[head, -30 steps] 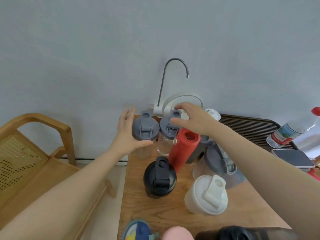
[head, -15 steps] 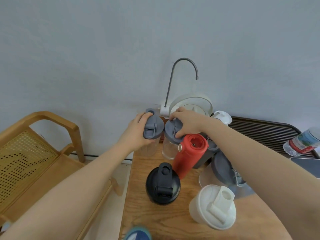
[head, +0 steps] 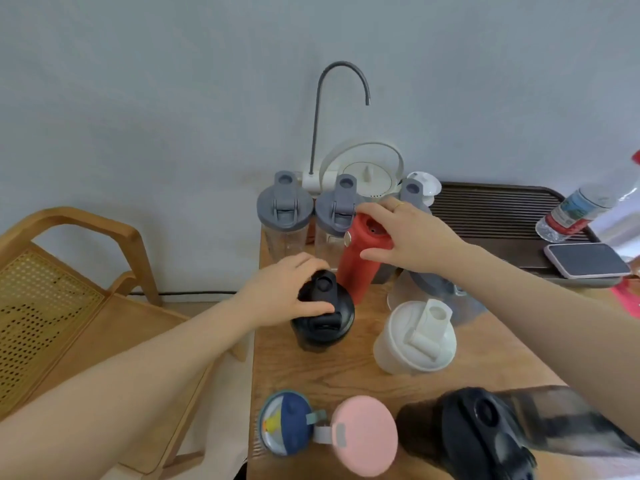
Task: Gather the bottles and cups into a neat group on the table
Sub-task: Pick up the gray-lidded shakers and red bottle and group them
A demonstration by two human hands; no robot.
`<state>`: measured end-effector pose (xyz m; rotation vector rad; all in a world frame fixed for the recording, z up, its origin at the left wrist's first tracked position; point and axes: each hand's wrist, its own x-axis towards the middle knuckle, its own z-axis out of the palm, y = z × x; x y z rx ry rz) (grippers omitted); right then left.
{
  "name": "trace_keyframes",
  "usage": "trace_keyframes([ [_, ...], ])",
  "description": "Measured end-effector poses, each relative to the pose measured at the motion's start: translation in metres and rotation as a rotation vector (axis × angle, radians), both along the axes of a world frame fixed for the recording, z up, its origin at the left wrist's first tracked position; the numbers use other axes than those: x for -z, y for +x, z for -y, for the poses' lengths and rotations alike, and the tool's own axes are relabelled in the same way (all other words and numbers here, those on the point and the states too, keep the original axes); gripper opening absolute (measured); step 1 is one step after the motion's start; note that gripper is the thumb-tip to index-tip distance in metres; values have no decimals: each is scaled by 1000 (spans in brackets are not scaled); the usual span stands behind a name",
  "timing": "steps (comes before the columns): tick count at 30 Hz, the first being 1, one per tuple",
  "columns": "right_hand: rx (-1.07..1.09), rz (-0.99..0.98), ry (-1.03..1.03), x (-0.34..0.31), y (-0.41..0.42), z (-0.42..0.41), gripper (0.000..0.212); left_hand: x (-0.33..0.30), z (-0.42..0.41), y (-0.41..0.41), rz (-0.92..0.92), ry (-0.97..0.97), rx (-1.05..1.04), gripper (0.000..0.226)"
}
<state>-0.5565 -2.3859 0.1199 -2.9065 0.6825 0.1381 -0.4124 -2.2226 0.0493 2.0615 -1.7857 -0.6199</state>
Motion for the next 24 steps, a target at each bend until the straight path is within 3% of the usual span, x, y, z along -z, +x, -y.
trace_keyframes([
  [5, 70, 49, 76, 11, 7, -2, 73, 1, 6, -23, -63, 31, -14, 95],
  [9, 63, 13, -12, 12, 4, -7, 70, 1, 2, -31, 103, 20, 71, 93],
  [12, 58, -3, -53, 12, 0, -13, 67, 3, -5, -25, 160, 139, 64, 99],
  [17, 39, 15, -76, 14, 12, -26, 63, -2, -22, -14, 77, 157, 47, 89],
  [24, 14, 31, 44, 9, 55, -47, 63, -1, -33, -23, 6, 151, 114, 86],
])
